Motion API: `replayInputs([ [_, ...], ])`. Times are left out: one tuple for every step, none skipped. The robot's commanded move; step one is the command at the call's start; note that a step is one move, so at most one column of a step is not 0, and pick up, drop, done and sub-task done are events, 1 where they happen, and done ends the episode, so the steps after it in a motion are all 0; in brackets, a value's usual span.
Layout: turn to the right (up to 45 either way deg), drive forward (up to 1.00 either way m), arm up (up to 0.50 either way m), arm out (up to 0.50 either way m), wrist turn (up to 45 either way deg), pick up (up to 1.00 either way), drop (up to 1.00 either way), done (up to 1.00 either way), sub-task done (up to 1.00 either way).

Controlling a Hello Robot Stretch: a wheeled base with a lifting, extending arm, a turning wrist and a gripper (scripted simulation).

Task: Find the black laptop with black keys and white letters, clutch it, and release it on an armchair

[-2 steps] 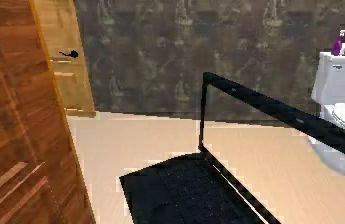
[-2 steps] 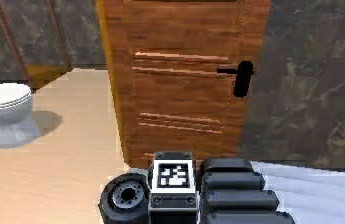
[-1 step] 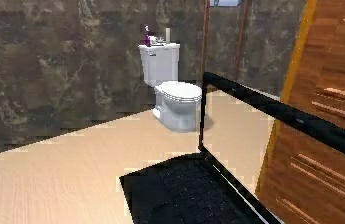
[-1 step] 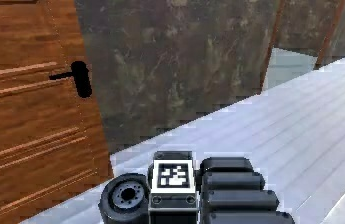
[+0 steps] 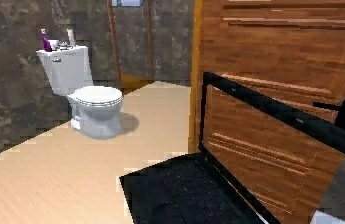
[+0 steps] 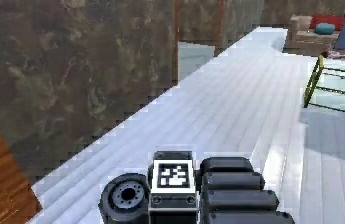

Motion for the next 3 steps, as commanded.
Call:
replayInputs([
  [0.0,0.45,0.00,0.00,0.0,0.00,0.00,0.00,0.00],
  [-45.0,0.00,0.00,0.00,0.0,0.00,0.00,0.00,0.00],
  [-45.0,0.00,0.00,0.00,0.0,0.00,0.00,0.00,0.00],
])
